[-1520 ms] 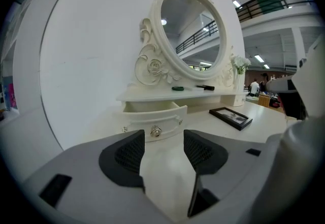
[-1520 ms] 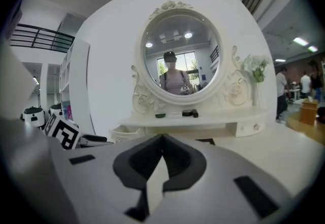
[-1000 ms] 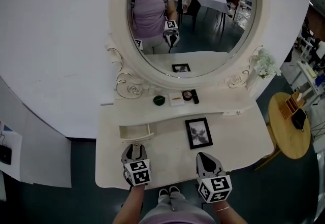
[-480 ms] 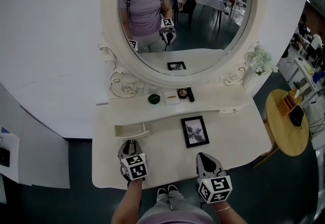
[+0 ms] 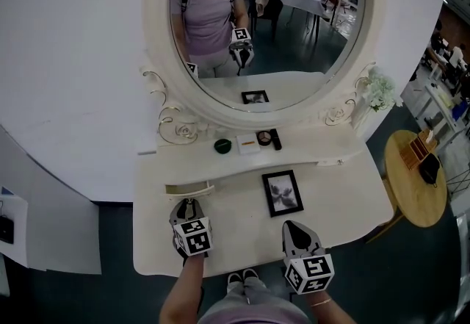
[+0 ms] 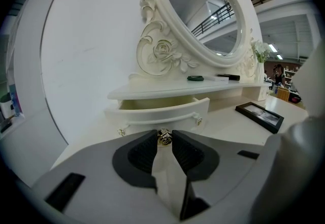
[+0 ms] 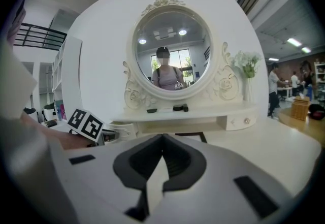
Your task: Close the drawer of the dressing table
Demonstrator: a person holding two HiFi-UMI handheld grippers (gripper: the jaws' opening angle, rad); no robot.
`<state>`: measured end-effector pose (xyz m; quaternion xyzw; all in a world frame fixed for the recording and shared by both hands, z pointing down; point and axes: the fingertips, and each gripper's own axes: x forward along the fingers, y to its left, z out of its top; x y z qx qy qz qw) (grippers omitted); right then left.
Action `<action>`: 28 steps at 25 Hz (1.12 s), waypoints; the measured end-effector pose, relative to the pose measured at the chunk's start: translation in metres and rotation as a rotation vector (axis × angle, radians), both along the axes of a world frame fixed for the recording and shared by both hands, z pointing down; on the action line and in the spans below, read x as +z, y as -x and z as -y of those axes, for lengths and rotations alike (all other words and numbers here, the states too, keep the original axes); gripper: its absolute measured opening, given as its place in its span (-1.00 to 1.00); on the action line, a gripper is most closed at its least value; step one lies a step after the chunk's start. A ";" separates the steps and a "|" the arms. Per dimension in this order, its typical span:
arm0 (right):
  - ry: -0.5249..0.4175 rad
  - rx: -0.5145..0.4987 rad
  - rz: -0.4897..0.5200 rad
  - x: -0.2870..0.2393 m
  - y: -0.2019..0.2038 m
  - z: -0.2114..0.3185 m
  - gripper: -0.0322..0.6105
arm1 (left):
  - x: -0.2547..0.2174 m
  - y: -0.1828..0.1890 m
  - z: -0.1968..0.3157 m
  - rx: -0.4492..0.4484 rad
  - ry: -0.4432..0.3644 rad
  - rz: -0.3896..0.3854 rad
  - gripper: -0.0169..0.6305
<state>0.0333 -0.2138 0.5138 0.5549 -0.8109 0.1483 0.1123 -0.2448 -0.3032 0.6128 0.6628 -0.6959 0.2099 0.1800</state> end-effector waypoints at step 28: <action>0.020 -0.041 0.008 0.009 0.022 0.018 -0.89 | -0.003 0.008 0.035 0.032 -0.007 0.013 -0.66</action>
